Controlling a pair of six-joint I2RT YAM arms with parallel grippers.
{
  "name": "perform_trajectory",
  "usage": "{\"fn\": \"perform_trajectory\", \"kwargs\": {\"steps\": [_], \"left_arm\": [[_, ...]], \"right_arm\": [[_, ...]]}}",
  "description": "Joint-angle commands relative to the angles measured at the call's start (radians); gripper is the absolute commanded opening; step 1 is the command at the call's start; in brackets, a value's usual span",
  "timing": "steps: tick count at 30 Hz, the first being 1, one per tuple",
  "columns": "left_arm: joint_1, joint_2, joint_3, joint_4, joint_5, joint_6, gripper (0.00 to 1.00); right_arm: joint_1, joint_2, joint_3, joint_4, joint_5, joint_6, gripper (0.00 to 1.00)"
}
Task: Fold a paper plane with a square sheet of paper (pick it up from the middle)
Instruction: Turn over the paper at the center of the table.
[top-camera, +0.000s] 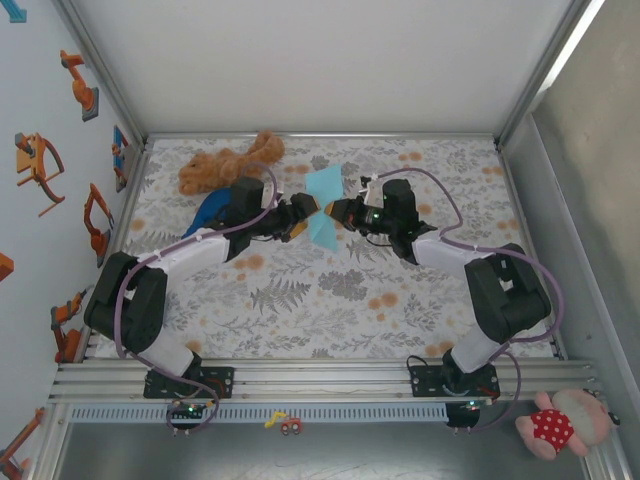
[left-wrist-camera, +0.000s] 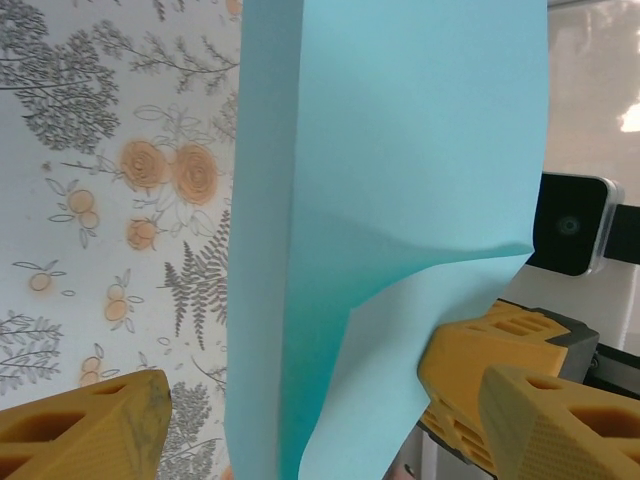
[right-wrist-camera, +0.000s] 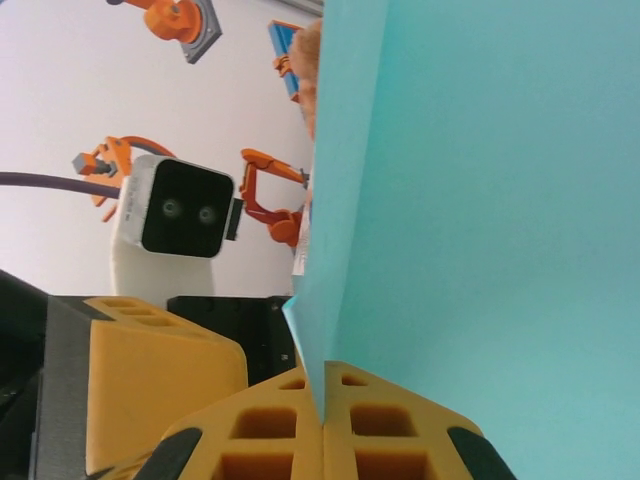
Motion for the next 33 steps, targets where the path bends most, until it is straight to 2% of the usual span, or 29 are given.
{"fn": "perform_trajectory", "kwargs": {"steps": [1, 6, 16, 21, 24, 29, 33], "left_arm": [[0.002, -0.012, -0.013, 0.099, 0.066, -0.043, 0.79], [0.004, -0.024, -0.014, 0.14, 0.082, -0.056, 0.69], [0.007, -0.015, -0.021, 0.184, 0.09, -0.067, 0.4], [0.014, -0.012, -0.031, 0.183, 0.074, -0.052, 0.26], [0.015, -0.004, -0.03, 0.183, 0.07, -0.051, 0.18], [0.019, -0.01, -0.028, 0.132, 0.041, -0.011, 0.11], [0.02, -0.039, 0.009, -0.051, -0.028, 0.107, 0.1]], "right_arm": [[-0.01, -0.023, 0.024, 0.069, -0.044, 0.049, 0.0], [-0.023, -0.027, 0.018, 0.073, -0.052, 0.063, 0.0], [-0.037, -0.025, 0.01, 0.073, -0.058, 0.075, 0.01], [-0.041, -0.023, 0.004, 0.068, -0.058, 0.072, 0.05], [-0.042, -0.025, 0.001, 0.041, -0.05, 0.052, 0.11], [-0.049, -0.069, 0.024, -0.174, 0.024, -0.077, 0.21], [-0.076, -0.117, 0.056, -0.404, 0.135, -0.196, 0.27]]}}
